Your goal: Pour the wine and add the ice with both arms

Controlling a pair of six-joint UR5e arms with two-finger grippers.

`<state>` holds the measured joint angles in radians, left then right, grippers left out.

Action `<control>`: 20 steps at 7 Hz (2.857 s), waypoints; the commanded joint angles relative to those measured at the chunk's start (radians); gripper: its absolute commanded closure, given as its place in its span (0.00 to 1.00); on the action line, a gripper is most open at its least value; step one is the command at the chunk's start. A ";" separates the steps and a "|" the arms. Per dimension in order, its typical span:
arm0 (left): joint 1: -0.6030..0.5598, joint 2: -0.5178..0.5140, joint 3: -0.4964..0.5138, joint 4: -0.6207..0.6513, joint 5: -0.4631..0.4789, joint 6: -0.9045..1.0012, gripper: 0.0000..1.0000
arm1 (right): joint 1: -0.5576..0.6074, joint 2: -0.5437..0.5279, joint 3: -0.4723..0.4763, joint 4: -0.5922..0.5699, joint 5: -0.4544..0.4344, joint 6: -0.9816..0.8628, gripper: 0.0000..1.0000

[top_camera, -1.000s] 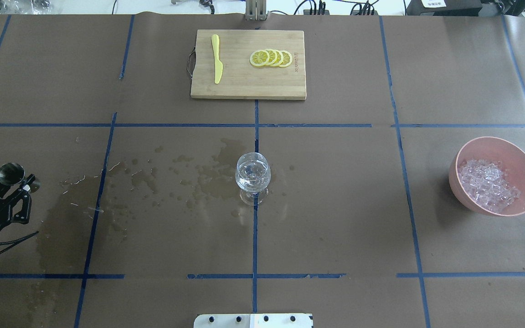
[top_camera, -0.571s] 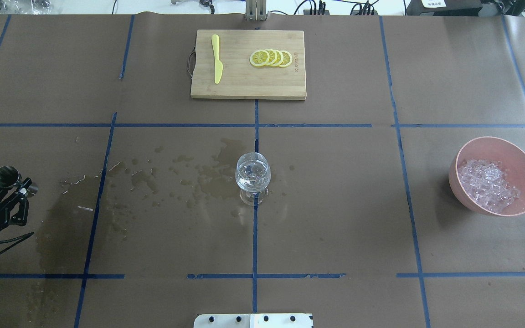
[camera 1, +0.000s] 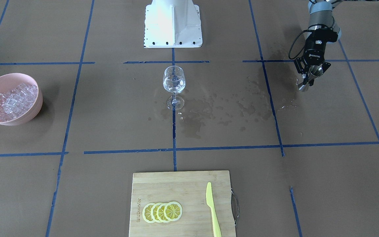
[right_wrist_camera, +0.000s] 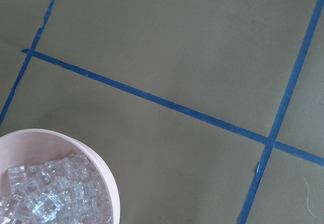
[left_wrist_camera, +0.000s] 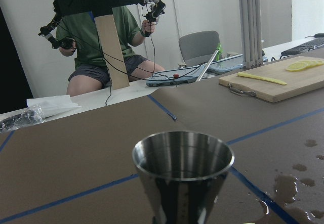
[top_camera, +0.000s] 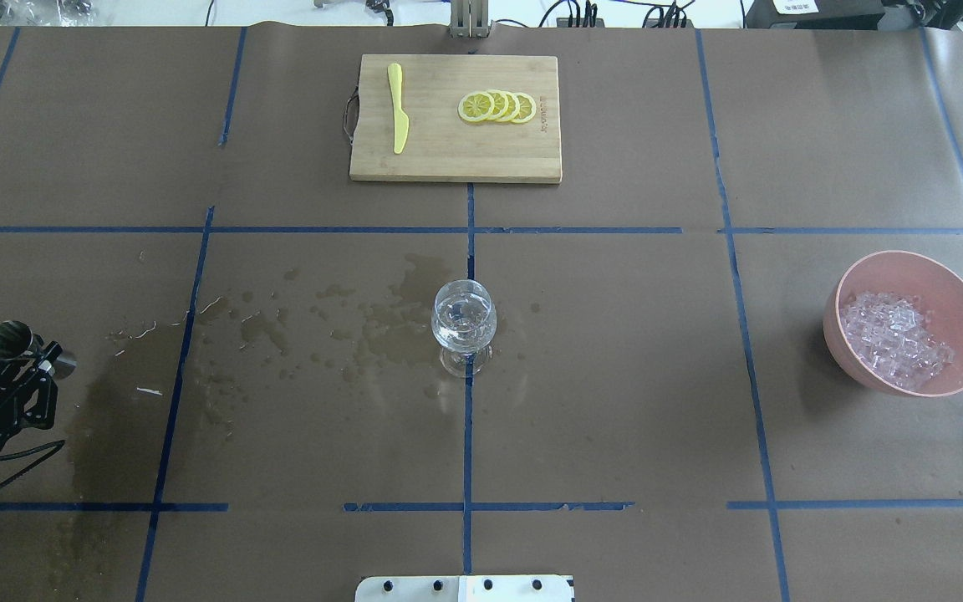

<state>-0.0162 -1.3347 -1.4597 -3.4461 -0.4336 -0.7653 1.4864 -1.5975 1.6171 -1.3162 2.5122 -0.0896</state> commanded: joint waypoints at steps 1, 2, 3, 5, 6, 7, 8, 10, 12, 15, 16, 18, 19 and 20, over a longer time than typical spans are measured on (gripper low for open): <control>0.053 -0.032 0.001 0.001 0.028 -0.083 1.00 | 0.000 -0.009 0.006 0.000 0.002 0.001 0.00; 0.073 -0.032 0.005 0.004 0.032 -0.083 1.00 | 0.000 -0.010 0.007 0.000 0.002 0.001 0.00; 0.079 -0.031 0.015 0.025 0.032 -0.078 1.00 | 0.000 -0.013 0.010 0.000 0.002 0.001 0.00; 0.081 -0.031 0.013 0.062 0.032 -0.078 1.00 | 0.000 -0.013 0.012 0.000 0.001 0.001 0.00; 0.081 -0.029 0.013 0.062 0.032 -0.078 0.98 | 0.000 -0.016 0.014 0.000 0.002 0.001 0.00; 0.081 -0.031 0.013 0.053 0.032 -0.081 0.88 | 0.000 -0.024 0.026 0.000 0.001 0.001 0.00; 0.081 -0.031 0.010 0.042 0.030 -0.083 0.59 | 0.000 -0.029 0.033 0.000 0.002 0.001 0.00; 0.081 -0.031 0.012 0.042 0.030 -0.084 0.46 | 0.000 -0.033 0.041 0.000 0.002 0.002 0.00; 0.082 -0.031 0.012 0.024 0.023 -0.084 0.25 | 0.000 -0.039 0.055 0.000 0.002 0.002 0.00; 0.088 0.053 -0.001 0.002 -0.140 -0.078 0.01 | 0.000 -0.045 0.072 0.000 0.002 0.042 0.00; 0.085 0.157 -0.045 0.001 -0.242 -0.075 0.01 | 0.000 -0.048 0.070 0.000 0.002 0.042 0.00; 0.078 0.323 -0.103 -0.004 -0.454 -0.056 0.01 | 0.000 -0.048 0.072 0.000 0.002 0.042 0.00; 0.067 0.397 -0.105 -0.016 -0.537 -0.034 0.01 | 0.000 -0.048 0.072 0.000 0.002 0.042 0.00; 0.006 0.443 -0.100 -0.083 -0.621 -0.023 0.01 | -0.002 -0.038 0.073 0.002 -0.003 0.054 0.00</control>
<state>0.0396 -0.9599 -1.5601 -3.4746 -0.9508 -0.8048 1.4860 -1.6434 1.6892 -1.3159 2.5132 -0.0447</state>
